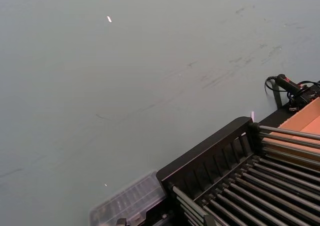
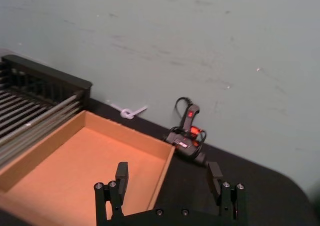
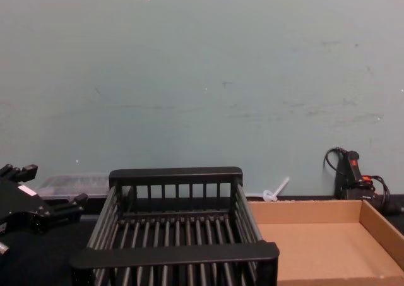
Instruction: Pick up the white tape and place it into the black box , Pick up the silver tape and place it into the brown box.
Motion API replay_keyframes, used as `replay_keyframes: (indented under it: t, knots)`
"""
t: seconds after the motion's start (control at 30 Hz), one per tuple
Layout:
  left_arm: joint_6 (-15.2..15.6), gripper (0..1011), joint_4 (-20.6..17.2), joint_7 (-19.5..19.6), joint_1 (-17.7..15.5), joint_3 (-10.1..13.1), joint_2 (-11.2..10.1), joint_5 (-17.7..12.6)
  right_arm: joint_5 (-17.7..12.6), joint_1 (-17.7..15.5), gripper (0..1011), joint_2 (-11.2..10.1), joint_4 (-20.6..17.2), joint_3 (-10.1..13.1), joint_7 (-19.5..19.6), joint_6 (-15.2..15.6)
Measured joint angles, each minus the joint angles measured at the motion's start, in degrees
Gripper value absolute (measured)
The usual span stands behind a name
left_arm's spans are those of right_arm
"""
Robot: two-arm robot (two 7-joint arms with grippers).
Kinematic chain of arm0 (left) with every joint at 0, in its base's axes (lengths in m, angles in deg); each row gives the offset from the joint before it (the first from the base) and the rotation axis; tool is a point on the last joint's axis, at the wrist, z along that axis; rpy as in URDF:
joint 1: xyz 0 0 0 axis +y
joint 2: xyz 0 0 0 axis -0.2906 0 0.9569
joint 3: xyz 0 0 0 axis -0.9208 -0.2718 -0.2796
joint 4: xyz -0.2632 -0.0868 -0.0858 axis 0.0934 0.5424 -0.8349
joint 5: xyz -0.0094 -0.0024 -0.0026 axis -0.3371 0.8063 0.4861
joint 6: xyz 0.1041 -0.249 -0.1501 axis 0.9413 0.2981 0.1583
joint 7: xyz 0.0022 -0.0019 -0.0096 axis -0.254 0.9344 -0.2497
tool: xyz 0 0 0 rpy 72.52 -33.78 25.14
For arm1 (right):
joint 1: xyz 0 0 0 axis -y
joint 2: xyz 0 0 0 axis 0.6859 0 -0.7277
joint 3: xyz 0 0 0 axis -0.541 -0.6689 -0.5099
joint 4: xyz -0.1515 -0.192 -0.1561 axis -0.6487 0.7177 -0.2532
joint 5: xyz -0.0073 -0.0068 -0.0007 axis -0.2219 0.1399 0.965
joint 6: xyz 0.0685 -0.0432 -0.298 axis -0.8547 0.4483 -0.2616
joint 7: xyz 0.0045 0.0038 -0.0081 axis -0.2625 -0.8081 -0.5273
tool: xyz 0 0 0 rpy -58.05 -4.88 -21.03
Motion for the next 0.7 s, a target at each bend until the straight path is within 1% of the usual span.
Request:
replay_keyframes:
  t: [0.07,0.17,0.23,0.37,0.4,0.47,0.53,0.63,0.67,0.7]
  knots:
    - [0.0,1001,0.0,0.0,0.0,0.0,0.0,0.0,-1.13,-1.15,1002,-0.56,-1.47,0.9,-0.62,1.25]
    - [0.0,1001,0.0,0.0,0.0,0.0,0.0,0.0,-3.51,-3.86,1002,-1.87,-4.71,2.94,-2.23,3.99]
    - [0.0,1001,0.0,0.0,0.0,0.0,0.0,0.0,-4.21,-4.8,1002,-2.34,-5.78,3.62,-2.77,4.86]
    - [0.0,1001,0.0,0.0,0.0,0.0,0.0,0.0,-6.2,-8.02,1002,-3.6,-8.76,5.56,-4.35,7.46]
    - [0.0,1001,0.0,0.0,0.0,0.0,0.0,0.0,-6.2,-8.02,1002,-3.6,-8.76,5.56,-4.35,7.46]
    - [0.0,1001,0.0,0.0,0.0,0.0,0.0,0.0,-7.08,-9.75,1002,-4.1,-10.2,6.45,-5.22,8.62]
    - [0.0,1001,0.0,0.0,0.0,0.0,0.0,0.0,-7.41,-10.63,1002,-4.34,-10.85,6.78,-5.73,9.28]
    - [0.0,1001,0.0,0.0,0.0,0.0,0.0,0.0,-7.96,-12.29,1002,-4.78,-12.06,7.09,-7.03,10.81]
    - [0.0,1001,0.0,0.0,0.0,0.0,0.0,0.0,-7.96,-12.29,1002,-4.78,-12.06,7.09,-7.03,10.81]
    - [0.0,1001,0.0,0.0,0.0,0.0,0.0,0.0,-8.1,-12.81,1000,-4.88,-12.36,7.09,-7.56,11.47]
